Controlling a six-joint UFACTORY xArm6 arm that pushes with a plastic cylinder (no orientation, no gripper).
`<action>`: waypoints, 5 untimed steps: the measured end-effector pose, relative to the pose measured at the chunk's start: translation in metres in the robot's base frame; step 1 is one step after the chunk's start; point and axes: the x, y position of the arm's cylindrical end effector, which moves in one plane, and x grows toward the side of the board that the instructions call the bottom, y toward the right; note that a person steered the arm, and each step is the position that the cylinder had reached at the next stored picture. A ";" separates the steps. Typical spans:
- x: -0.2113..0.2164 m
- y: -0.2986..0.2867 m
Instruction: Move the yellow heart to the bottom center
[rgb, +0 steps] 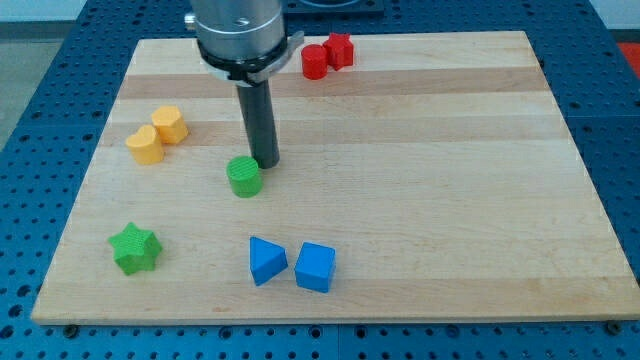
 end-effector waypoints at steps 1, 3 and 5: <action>0.000 -0.001; 0.003 -0.001; 0.016 -0.021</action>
